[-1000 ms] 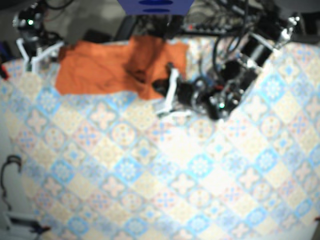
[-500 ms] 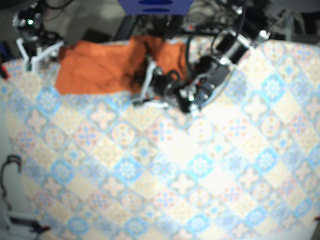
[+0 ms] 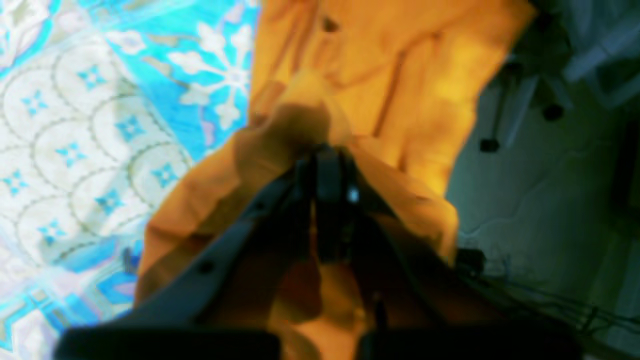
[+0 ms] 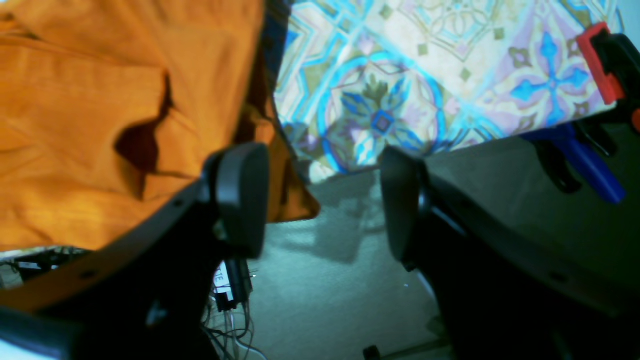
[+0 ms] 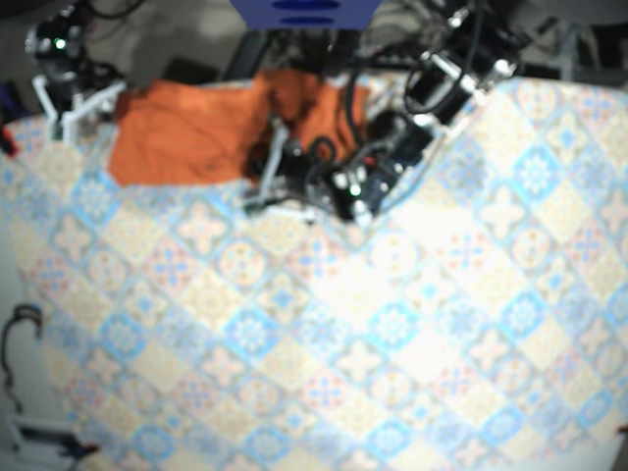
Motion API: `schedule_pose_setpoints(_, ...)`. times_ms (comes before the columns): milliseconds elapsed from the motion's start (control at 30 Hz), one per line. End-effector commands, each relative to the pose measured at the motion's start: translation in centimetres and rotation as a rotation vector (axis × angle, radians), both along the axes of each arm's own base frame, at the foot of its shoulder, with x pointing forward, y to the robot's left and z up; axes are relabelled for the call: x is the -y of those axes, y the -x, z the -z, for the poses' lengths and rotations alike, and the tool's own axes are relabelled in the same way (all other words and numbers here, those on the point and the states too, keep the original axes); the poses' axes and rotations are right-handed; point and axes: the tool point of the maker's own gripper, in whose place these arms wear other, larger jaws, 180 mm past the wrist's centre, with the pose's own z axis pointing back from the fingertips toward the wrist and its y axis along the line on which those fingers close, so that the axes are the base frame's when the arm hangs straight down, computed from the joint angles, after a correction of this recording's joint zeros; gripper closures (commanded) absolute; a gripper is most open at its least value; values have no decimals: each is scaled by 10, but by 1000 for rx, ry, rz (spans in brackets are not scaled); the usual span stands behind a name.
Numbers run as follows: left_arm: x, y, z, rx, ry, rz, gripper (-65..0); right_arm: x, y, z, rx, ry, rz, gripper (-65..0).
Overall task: Fold the T-shirt properly
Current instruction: 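Carry the held end over the strip toward the right gripper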
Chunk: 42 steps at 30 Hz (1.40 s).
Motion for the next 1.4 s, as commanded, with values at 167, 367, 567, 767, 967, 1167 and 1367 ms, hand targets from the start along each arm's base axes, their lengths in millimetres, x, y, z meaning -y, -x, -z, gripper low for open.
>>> schedule_pose_setpoints(167, 14, -15, -1, 46, 84, -44, 0, 5, -2, -6, 20, 20, -3, -345)
schedule_pose_setpoints(367, 20, -10, 1, 35, 135, -67, 0, 5, -2, -6, 19, 19, -5, -345)
schedule_pose_setpoints(567, 43, 5, -8, 12, 251, -97, 0, 5, -2, -6, 19, 19, -5, -345)
schedule_pose_setpoints(767, 58, 15, -26, 13, 377, -128, 0, 2, -1, -4, 18, 8, 3, -345)
schedule_pose_setpoints(967, 43, 25, -57, 100, 423, -94, 0, 1, -1, -4, 19, 6, 4, -345)
schedule_pose_setpoints(1167, 20, 32, -57, 143, 329, -36, -67, 1, -1, -4, 17, 5, 4, -345)
schedule_pose_setpoints(1367, -1, 40, -40, 132, 212, -3, -227, -2, -2, -3, 16, -1, -3, -345)
